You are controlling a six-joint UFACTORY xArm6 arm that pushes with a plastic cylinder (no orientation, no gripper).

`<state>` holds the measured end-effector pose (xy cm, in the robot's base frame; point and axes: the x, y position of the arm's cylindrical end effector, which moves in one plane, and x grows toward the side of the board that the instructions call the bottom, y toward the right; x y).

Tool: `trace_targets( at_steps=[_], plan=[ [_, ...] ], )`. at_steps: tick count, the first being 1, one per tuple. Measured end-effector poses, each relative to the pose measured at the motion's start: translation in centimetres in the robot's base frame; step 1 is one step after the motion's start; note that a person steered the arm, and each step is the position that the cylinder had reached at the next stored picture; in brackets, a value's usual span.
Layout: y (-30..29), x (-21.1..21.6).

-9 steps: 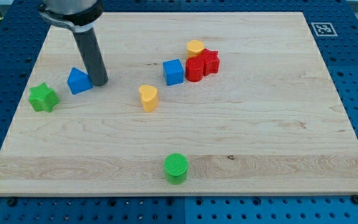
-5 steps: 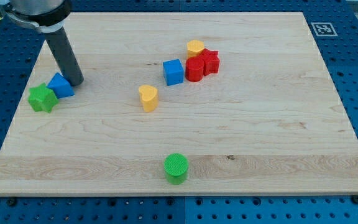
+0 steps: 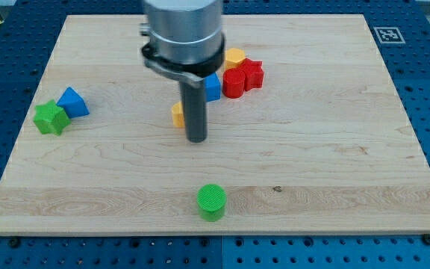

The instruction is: Move the yellow heart towards left and up

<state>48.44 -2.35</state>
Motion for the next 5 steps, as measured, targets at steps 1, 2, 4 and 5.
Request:
trace_targets(
  at_steps=[1, 2, 4, 5],
  plan=[
    [-0.3, -0.9],
    [-2.2, -2.6],
    [-5.5, -7.3],
    [-7.2, -8.6]
  ],
)
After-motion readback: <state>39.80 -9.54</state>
